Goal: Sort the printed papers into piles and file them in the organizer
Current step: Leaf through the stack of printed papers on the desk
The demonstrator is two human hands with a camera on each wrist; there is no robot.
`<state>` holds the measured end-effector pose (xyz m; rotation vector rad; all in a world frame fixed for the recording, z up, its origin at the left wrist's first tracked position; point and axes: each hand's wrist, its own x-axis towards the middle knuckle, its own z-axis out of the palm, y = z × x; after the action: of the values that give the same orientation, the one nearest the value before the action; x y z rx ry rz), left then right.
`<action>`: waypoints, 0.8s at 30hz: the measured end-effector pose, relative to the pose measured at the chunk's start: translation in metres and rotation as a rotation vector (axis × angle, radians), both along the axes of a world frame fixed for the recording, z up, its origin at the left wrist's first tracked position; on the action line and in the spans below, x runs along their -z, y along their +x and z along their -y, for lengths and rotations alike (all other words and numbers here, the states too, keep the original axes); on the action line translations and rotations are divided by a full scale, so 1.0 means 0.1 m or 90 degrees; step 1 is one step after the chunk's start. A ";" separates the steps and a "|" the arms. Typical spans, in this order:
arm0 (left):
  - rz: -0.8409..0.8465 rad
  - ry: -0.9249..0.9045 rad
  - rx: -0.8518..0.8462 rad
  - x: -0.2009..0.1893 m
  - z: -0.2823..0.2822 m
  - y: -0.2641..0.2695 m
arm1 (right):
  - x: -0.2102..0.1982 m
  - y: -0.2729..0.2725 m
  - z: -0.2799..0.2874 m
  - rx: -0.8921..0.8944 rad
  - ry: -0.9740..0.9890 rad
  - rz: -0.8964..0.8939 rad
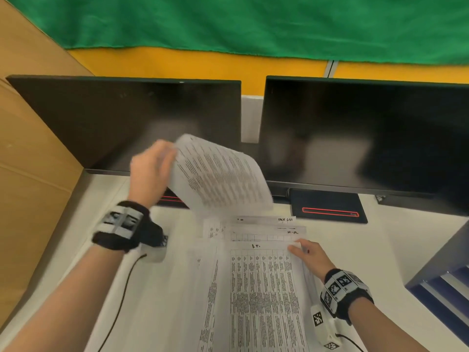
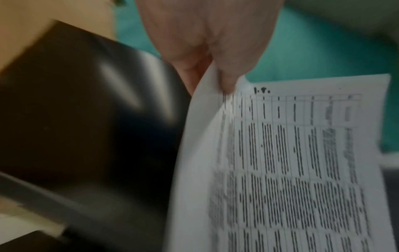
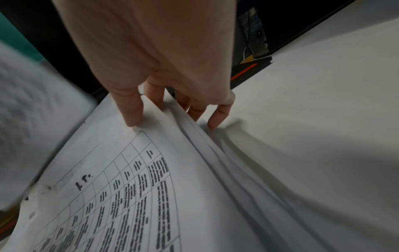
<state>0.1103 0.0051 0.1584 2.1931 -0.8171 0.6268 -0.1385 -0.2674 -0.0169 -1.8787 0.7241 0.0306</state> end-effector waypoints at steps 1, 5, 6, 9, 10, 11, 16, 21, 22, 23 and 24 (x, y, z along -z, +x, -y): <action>-0.032 -0.040 -0.003 -0.15 -0.08 0.08 | -0.01 -0.01 0.00 0.006 0.007 -0.007; -0.200 -0.034 0.080 -0.40 -0.29 0.33 | -0.08 -0.01 -0.03 0.058 0.049 0.017; -0.241 -0.004 0.115 -0.37 -0.28 0.34 | -0.07 -0.02 -0.02 0.066 0.062 0.024; -0.370 0.134 0.209 -0.01 -0.16 0.26 | 0.02 -0.04 0.04 0.068 0.104 0.035; -0.410 0.174 0.244 0.17 -0.09 0.19 | 0.01 -0.04 0.04 0.072 0.117 0.028; -0.429 0.211 0.288 0.35 -0.01 0.09 | -0.01 -0.03 0.03 0.084 0.131 0.028; -0.478 0.329 0.369 1.32 0.36 -0.42 | -0.07 -0.03 0.01 0.154 0.226 -0.014; -0.515 0.253 0.254 1.80 0.58 -0.71 | -0.13 -0.08 0.00 0.093 0.261 -0.046; -0.503 0.246 0.239 1.83 0.60 -0.74 | -0.12 -0.10 -0.01 0.078 0.260 -0.043; -0.481 0.251 0.230 1.85 0.61 -0.77 | -0.04 -0.12 0.03 0.067 0.246 -0.037; -0.444 0.269 0.232 1.86 0.62 -0.81 | 0.01 -0.13 0.04 0.062 0.235 -0.038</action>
<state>0.0297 -0.0566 -0.0277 2.2962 -0.9717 -0.5168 -0.1518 -0.2718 -0.0177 -1.4954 0.7916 0.1494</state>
